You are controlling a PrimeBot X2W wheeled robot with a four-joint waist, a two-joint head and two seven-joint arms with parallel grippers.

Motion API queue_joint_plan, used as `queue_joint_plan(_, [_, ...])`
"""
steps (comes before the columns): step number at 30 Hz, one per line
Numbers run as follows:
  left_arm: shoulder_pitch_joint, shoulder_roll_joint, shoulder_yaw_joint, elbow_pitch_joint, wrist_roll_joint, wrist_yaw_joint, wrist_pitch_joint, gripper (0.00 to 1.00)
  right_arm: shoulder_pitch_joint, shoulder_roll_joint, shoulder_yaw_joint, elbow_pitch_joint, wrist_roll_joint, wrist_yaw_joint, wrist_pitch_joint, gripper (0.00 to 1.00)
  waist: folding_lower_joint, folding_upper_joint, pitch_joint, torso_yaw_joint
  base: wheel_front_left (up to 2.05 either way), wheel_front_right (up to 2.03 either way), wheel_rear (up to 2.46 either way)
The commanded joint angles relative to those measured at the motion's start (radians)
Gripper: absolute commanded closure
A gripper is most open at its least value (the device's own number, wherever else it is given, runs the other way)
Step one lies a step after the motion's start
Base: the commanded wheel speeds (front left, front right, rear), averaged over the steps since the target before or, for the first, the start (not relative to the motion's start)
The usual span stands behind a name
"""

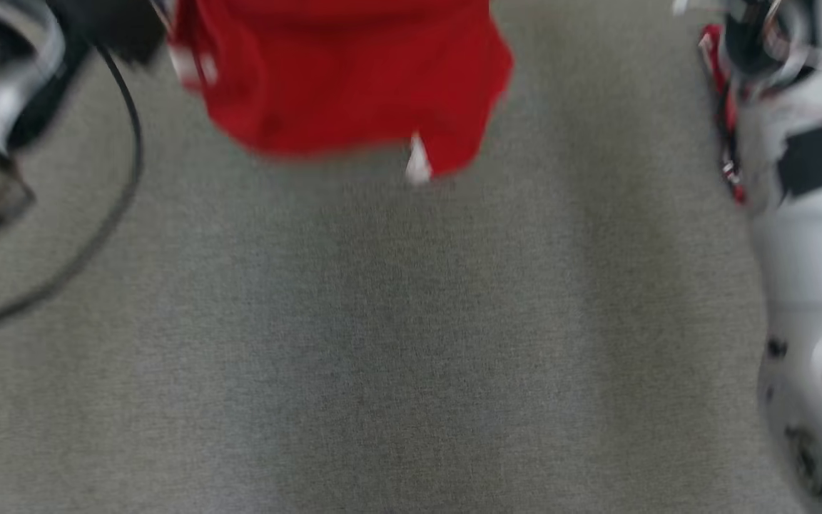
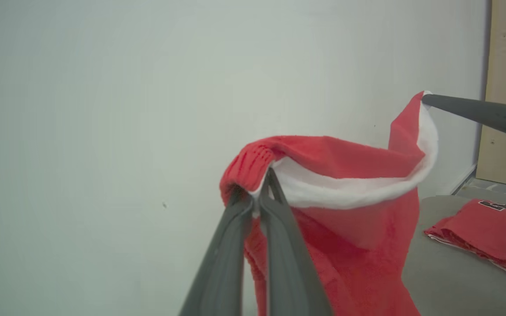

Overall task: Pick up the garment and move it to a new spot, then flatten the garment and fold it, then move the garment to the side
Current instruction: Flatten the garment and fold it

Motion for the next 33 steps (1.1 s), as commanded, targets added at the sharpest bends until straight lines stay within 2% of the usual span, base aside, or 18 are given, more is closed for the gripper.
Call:
queue_joint_plan(1, [-0.025,0.006,-0.001,0.012,-0.011,0.003,0.0,1.0,-0.021,0.004,-0.002,0.008,-0.001,-0.003,0.0,1.0,-0.0004,-0.0003,0.126,-0.008,0.0,0.0,0.0])
queue_joint_plan(11, [-0.474,-0.016,-0.086,0.24,-0.184,0.003,-0.058,1.0,-0.48,0.06,-0.066,0.253,-0.025,-0.003,-0.014,1.0,-0.0004,-0.0003,0.238,-0.031,0.0,0.0,0.0])
queue_joint_plan(17, [-0.571,-0.02,-0.175,0.298,-0.237,0.002,-0.105,1.0,-0.573,0.085,-0.053,0.325,-0.016,-0.003,-0.042,1.0,-0.0004,-0.0003,0.264,-0.027,0.0,0.0,0.0])
queue_joint_plan(20, [-0.561,-0.004,-0.224,0.303,-0.268,0.002,-0.143,1.0,-0.558,0.086,-0.028,0.351,-0.014,-0.003,-0.06,1.0,-0.0004,-0.0003,0.263,-0.023,0.0,0.0,0.0])
queue_joint_plan(26, [-0.414,0.027,-0.305,0.257,-0.354,0.002,-0.195,1.0,-0.413,0.065,0.014,0.345,0.055,-0.003,-0.103,1.0,-0.0004,-0.0003,0.208,-0.012,0.0,0.0,0.0])
queue_joint_plan(31, [-0.241,0.051,-0.286,0.185,-0.395,0.002,-0.214,1.0,-0.214,0.029,0.068,0.277,0.142,-0.003,-0.114,1.0,-0.0004,-0.0003,0.132,-0.012,0.0,0.0,0.0])
queue_joint_plan(33, [-0.157,0.063,-0.221,0.146,-0.37,0.003,-0.215,1.0,-0.109,0.012,0.094,0.227,0.181,-0.003,-0.118,1.0,-0.0004,-0.0003,0.093,-0.016,0.0,0.0,0.0])
